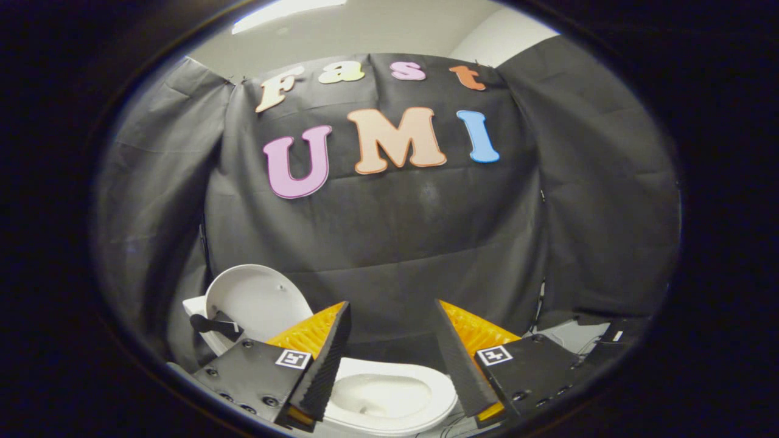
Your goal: Open the toilet lid.
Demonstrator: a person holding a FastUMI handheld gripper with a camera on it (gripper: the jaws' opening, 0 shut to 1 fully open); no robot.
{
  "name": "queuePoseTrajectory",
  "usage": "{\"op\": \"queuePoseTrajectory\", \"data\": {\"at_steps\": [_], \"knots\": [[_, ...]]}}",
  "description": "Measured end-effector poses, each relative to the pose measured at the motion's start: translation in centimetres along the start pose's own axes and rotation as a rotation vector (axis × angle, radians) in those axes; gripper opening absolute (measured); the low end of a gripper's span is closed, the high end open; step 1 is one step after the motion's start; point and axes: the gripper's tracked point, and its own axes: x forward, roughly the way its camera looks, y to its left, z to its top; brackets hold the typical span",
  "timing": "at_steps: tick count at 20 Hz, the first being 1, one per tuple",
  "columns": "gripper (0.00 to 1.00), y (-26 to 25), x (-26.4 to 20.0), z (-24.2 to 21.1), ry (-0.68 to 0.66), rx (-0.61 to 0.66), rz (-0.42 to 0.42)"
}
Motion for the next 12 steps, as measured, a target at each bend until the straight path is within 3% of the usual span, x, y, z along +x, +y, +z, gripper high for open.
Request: {"op": "queuePoseTrajectory", "data": {"at_steps": [6,12], "knots": [[0.84,-2.8,-1.1,-2.7,0.080,-0.018,0.021],[0.84,-4.0,-1.6,-4.8,0.136,-0.182,0.091]]}}
